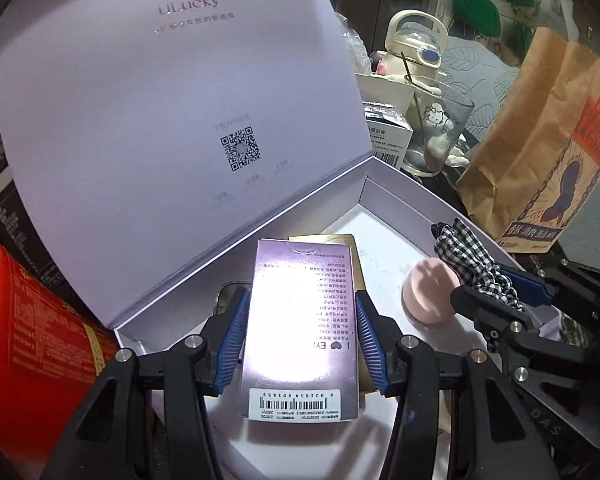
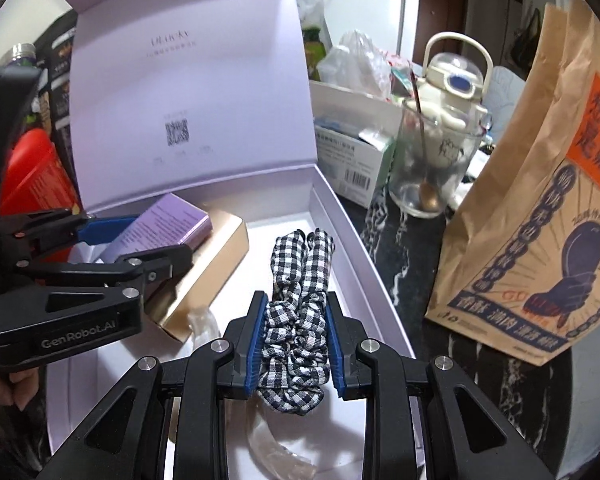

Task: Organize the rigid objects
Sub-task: 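Lower the lilac card with the left tool while the right tool lowers the gingham scrunchie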

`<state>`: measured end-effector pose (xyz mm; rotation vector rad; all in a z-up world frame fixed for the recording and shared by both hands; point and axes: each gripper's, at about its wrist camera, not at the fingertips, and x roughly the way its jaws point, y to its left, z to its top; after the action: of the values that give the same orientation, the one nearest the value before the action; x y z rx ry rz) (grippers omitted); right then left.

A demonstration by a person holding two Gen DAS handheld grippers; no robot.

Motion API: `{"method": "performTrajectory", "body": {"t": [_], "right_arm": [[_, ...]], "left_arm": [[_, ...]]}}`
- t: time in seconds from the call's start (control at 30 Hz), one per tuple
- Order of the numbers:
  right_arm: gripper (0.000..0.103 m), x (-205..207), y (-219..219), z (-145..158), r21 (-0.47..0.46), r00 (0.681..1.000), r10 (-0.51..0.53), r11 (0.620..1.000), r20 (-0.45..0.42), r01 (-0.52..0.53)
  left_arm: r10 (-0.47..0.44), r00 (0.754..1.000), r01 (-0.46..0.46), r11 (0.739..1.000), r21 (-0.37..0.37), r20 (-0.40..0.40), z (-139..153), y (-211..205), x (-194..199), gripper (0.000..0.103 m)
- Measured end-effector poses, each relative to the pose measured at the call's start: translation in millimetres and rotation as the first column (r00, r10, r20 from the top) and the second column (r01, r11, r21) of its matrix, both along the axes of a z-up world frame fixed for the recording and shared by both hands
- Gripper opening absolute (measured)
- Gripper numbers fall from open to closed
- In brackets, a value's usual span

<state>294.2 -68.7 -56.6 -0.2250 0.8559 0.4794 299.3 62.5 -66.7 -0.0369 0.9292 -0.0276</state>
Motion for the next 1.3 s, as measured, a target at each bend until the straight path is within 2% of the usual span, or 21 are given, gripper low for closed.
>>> {"method": "performTrajectory", "body": {"t": [0.13, 0.27, 0.47, 0.77, 0.87, 1.07, 1.13, 1.3], "right_arm": [[0.027, 5, 1, -8, -0.025, 1.000, -0.015, 1.000, -0.021, 0.015], [0.028, 10, 1, -17, -0.036, 0.998, -0.032, 0.999, -0.057, 0.030], [0.030, 13, 0, -18, -0.027, 0.998, -0.033, 0.999, -0.056, 0.032], [0.034, 13, -1, -19, -0.029, 0.997, -0.037, 0.999, -0.070, 0.035], [0.038, 13, -1, -19, -0.027, 0.996, -0.029, 0.999, -0.079, 0.027], [0.044, 11, -2, -12, -0.016, 0.998, -0.031, 0.999, -0.059, 0.030], [0.053, 10, -4, -8, -0.007, 0.998, -0.033, 0.999, -0.055, 0.033], [0.056, 6, -5, 0, -0.016, 0.999, -0.035, 0.999, -0.038, 0.034]], "left_arm": [[-0.007, 1.000, 0.007, 1.000, 0.020, 0.001, -2, -4, 1, 0.052], [-0.009, 1.000, 0.009, 1.000, -0.007, 0.004, -5, -2, 3, 0.052], [0.000, 1.000, 0.000, 0.999, -0.032, -0.003, -5, 2, 1, 0.052], [0.003, 1.000, -0.003, 1.000, -0.020, -0.002, -2, 2, 1, 0.052], [0.009, 1.000, -0.010, 1.000, 0.016, 0.005, 0, 2, 0, 0.052], [0.003, 1.000, -0.003, 1.000, 0.010, 0.013, 7, 4, -2, 0.052], [0.000, 1.000, 0.000, 0.999, 0.032, 0.011, 10, 2, -3, 0.052], [0.006, 1.000, -0.006, 0.999, 0.040, 0.017, 18, 1, -7, 0.052]]}}
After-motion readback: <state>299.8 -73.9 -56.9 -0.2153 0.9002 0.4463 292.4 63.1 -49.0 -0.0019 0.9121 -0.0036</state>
